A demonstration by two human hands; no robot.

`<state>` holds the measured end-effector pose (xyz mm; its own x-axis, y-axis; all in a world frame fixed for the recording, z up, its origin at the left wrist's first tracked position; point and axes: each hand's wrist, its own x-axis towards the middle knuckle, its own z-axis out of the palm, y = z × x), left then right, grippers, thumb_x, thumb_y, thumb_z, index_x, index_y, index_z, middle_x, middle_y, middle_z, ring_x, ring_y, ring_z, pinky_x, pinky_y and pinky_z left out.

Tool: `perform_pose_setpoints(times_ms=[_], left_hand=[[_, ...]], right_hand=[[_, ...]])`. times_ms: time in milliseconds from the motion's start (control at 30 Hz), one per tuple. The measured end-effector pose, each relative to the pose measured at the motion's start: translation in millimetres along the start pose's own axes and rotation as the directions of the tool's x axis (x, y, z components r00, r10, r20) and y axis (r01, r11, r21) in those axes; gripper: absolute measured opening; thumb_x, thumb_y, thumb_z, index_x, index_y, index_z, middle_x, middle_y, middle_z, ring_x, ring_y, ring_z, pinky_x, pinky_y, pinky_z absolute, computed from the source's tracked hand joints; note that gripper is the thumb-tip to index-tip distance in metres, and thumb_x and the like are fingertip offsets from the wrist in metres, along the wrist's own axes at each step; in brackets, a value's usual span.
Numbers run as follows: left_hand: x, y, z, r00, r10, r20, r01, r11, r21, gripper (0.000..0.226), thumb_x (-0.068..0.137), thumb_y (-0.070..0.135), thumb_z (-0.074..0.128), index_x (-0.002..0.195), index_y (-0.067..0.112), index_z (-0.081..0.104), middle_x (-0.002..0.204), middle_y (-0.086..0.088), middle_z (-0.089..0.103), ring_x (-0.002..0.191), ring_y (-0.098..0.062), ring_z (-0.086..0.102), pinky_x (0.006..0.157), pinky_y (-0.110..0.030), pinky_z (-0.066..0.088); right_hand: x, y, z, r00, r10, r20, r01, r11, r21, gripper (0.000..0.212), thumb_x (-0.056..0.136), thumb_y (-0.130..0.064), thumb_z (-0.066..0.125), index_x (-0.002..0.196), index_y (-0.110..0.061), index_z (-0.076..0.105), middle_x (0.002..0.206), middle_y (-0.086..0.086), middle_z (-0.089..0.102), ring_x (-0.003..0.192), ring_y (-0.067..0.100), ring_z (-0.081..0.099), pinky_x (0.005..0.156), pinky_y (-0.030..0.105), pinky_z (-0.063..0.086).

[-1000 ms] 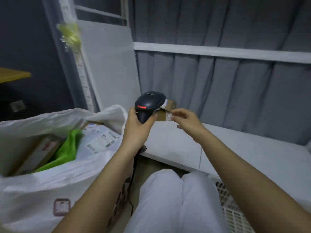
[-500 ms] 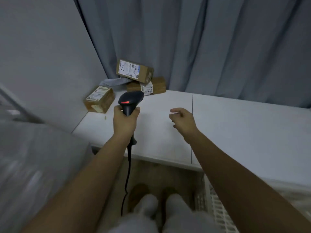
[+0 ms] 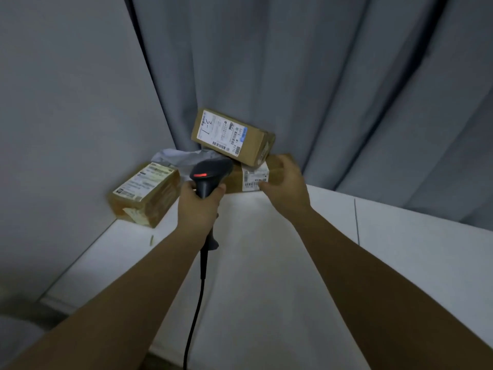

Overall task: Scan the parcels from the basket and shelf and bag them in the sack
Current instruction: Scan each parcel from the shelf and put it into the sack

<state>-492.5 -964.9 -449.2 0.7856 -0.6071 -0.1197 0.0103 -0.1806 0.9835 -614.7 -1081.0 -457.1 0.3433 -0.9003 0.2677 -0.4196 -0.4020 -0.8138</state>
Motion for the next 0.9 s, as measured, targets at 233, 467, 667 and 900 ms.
perform_pose_setpoints(times_ms=[233,467,667,900], left_hand=[[48.6,-16.3,3.1,1.0,0.001,-0.005,-0.001,0.999,-0.036,0.038,0.087,0.025,0.07,0.118,0.01,0.053,0.095,-0.004,0.062,0.071,-0.009,0.06,0.045,-0.012,0.045],[62.0,-32.1,3.5,0.999,-0.029,0.03,0.031,0.998,-0.063,0.041,0.086,0.026,0.07,0.12,0.013,0.052,0.098,-0.004,0.063,0.076,-0.011,0.063,0.055,-0.02,0.049],[39.7,-26.2,-1.2,0.998,0.03,-0.051,-0.035,0.994,-0.107,0.032,0.088,0.024,0.068,0.115,0.017,0.051,0.091,0.0,0.061,0.078,-0.013,0.061,0.059,-0.022,0.048],[-27.8,0.5,-5.9,0.979,0.102,-0.178,-0.141,0.965,-0.22,0.034,0.09,0.026,0.065,0.118,0.022,0.047,0.085,0.008,0.057,0.056,0.006,0.057,0.062,-0.022,0.05]], right_hand=[[80.8,5.7,42.6,0.987,-0.146,0.067,0.16,0.856,-0.491,0.114,0.075,-0.039,0.08,0.155,-0.02,0.001,0.161,0.007,0.009,0.147,0.031,0.013,0.113,0.052,0.027],[111.5,16.1,68.6,0.949,-0.312,0.051,0.26,0.678,-0.687,0.102,0.076,-0.037,0.079,0.152,-0.012,0.015,0.148,0.012,0.031,0.137,0.03,0.03,0.107,0.041,0.035],[58.9,28.0,55.1,0.885,-0.369,-0.284,0.225,0.873,-0.434,0.068,0.071,-0.037,0.075,0.125,-0.001,0.054,0.114,0.014,0.059,0.102,0.03,0.056,0.089,0.04,0.047],[-64.0,24.6,-21.5,0.975,-0.073,-0.209,0.054,0.994,-0.095,0.103,0.054,-0.021,0.092,0.141,-0.006,0.039,0.134,0.014,0.043,0.121,0.027,0.04,0.094,0.027,0.029]])
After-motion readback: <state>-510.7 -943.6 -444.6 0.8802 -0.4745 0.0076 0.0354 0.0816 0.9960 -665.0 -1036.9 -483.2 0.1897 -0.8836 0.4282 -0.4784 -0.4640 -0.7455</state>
